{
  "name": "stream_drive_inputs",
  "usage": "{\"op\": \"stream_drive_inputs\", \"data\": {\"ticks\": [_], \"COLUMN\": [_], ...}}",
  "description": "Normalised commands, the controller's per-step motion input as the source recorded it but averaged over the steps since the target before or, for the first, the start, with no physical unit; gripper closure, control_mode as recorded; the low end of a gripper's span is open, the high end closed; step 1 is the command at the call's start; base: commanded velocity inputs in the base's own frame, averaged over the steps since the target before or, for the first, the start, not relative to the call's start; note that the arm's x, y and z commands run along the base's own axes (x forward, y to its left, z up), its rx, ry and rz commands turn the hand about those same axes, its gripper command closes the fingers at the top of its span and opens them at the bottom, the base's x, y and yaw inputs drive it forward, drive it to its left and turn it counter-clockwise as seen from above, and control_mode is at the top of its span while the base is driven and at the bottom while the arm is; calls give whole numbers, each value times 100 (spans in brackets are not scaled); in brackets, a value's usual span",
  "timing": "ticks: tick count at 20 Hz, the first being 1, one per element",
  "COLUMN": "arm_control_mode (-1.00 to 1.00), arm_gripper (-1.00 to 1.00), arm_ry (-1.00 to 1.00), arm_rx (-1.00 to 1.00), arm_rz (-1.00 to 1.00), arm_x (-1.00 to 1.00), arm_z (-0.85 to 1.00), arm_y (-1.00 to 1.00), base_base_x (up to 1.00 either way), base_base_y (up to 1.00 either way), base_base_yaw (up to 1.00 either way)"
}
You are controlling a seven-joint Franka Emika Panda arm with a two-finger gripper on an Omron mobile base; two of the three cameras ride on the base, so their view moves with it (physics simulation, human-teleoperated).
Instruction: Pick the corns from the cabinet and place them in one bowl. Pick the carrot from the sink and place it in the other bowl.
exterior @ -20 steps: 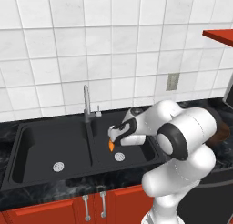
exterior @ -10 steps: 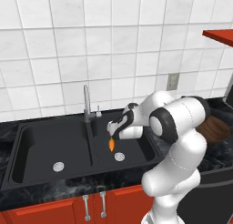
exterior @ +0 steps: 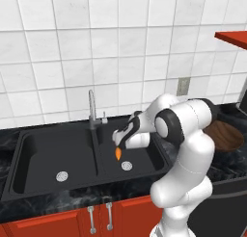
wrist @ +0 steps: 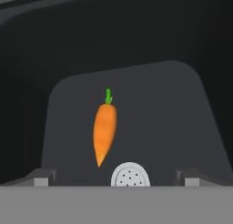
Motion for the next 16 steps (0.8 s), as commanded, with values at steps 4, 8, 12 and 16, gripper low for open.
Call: {"op": "stream_drive_inputs", "data": {"ticks": [4,8,12,16], "arm_control_mode": [-100,-100,-100,-100], "arm_gripper": [-100,-100,-100,-100], "arm_ry": [0,0,0,0], "arm_rx": [0,0,0,-3], "arm_rz": [0,0,0,0], "arm_x": [8,1,6,24], "arm_z": [-20,-5,0,0], "arm_y": [15,18,18,2], "base_base_x": [0,0,0,0], "base_base_y": [0,0,0,0], "base_base_yaw": [0,0,0,0]}}
